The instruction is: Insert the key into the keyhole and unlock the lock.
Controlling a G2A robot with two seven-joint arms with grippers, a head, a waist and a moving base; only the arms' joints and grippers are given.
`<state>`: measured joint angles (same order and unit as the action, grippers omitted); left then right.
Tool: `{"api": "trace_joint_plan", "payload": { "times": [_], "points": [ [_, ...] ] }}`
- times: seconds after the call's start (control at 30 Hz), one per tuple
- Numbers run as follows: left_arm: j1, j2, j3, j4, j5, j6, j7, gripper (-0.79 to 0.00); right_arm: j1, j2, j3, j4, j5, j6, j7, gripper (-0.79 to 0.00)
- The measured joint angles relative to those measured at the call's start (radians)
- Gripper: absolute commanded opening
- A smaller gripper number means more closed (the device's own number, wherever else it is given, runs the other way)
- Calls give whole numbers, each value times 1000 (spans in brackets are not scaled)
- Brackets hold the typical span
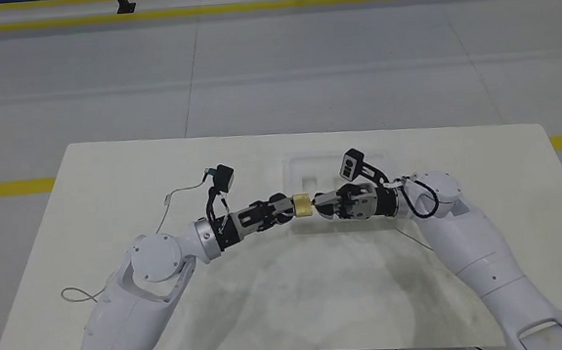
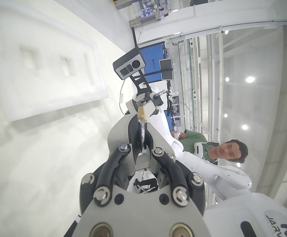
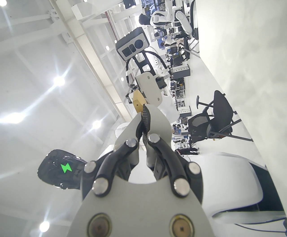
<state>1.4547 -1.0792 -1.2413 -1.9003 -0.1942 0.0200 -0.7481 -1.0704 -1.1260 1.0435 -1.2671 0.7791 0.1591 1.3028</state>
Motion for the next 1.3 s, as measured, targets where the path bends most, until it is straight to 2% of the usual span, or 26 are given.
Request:
{"api": "trace_joint_plan", "payload": {
  "times": [0.4, 1.3],
  "points": [
    [-2, 1, 2, 0, -2, -30, -3, -785, 21, 0, -20, 16, 21, 152, 21, -785],
    [-2, 9, -5, -2, 21, -73, -30, -785, 24, -4, -51, 47, 131, 333, 25, -785]
  ]
}}
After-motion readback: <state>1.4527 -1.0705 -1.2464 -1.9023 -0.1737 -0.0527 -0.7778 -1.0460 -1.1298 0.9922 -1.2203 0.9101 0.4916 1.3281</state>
